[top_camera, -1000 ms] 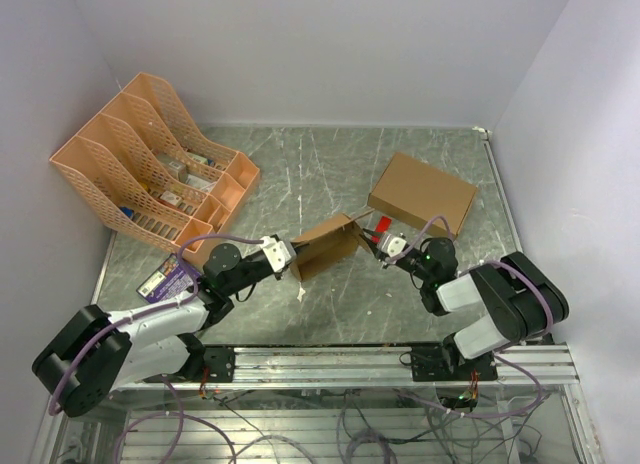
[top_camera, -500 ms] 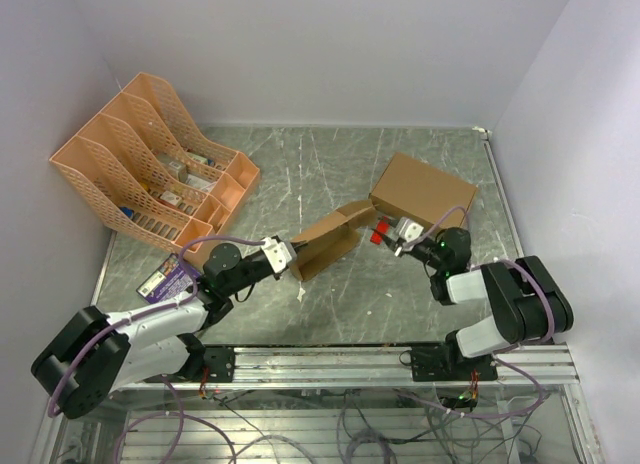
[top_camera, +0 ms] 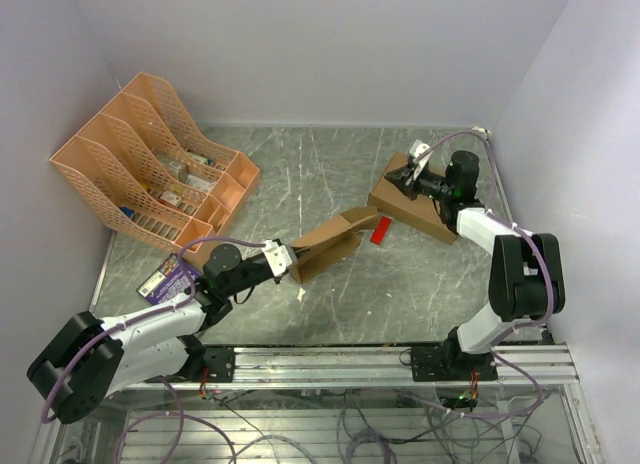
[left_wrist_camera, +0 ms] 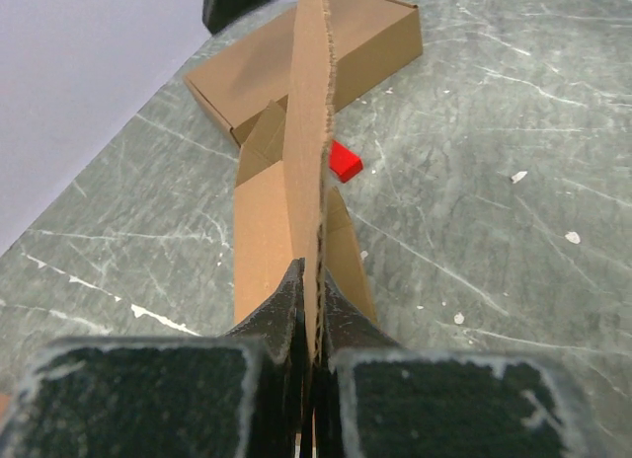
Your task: Fold the paper box
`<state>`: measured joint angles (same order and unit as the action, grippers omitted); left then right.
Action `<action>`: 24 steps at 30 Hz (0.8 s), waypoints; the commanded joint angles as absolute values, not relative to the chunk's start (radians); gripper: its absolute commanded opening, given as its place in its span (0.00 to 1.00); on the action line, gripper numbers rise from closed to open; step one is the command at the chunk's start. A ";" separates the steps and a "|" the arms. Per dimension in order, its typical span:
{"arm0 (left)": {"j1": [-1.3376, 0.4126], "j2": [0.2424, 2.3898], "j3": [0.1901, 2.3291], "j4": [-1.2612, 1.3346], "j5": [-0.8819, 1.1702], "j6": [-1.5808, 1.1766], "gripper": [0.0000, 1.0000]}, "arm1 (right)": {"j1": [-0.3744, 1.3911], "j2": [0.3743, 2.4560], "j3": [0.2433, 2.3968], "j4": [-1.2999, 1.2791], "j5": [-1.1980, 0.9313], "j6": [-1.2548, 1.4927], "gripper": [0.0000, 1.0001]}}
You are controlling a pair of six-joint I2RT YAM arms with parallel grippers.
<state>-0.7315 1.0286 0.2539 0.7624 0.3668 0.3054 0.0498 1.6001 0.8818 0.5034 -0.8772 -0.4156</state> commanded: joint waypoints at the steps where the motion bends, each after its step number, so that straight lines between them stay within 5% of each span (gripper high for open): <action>1: -0.755 1.035 0.284 0.719 0.409 0.285 0.07 | 0.055 1.665 0.902 0.271 -0.908 -0.415 0.09; 24: -0.760 0.996 0.253 0.740 0.401 0.196 0.07 | 0.107 1.860 1.185 -0.587 -1.123 -1.115 0.25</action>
